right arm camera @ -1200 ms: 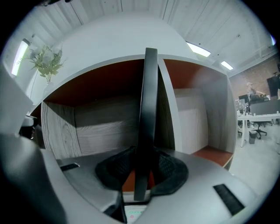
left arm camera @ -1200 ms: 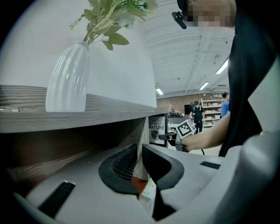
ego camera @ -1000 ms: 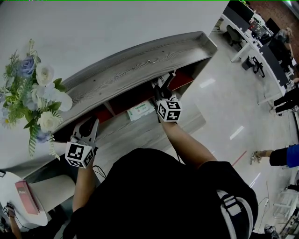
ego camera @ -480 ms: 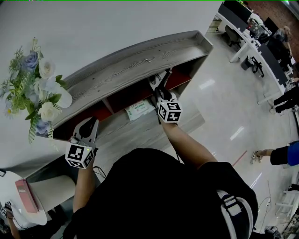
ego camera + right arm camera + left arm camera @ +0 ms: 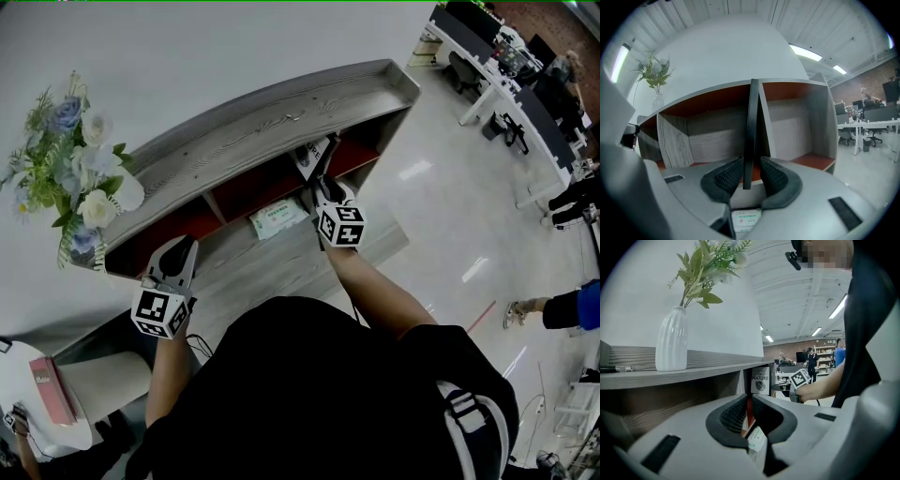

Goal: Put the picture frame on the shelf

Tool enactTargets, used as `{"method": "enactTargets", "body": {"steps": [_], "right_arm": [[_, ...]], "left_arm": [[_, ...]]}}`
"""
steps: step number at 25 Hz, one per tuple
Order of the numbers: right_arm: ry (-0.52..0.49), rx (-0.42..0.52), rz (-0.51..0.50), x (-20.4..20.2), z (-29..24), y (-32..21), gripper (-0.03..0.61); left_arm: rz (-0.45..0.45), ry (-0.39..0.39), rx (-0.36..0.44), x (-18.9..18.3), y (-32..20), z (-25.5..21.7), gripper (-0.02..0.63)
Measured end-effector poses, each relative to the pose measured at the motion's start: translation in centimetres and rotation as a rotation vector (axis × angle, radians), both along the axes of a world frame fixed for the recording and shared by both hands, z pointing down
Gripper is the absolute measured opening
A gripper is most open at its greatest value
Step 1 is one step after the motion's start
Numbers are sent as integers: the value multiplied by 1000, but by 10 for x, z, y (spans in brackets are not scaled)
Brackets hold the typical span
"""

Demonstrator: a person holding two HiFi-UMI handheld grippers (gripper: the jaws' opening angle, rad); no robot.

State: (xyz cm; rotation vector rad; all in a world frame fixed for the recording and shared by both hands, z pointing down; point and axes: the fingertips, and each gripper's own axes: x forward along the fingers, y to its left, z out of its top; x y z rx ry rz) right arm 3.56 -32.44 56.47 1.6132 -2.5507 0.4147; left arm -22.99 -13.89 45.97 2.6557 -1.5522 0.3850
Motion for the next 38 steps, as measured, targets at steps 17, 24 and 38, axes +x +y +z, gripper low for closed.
{"method": "enactTargets", "body": {"steps": [17,24,38], "right_arm": [[15,43,-24,9,-20,36,20],[10,45,-41,10,-24,52,15],[19,58,-64,13,-31,74,15]], "left_arm": [[32,5,5,14,9,-2,46],[53,7,7,22,12,-2,46],[88,12,1,34,15,2,46]]}}
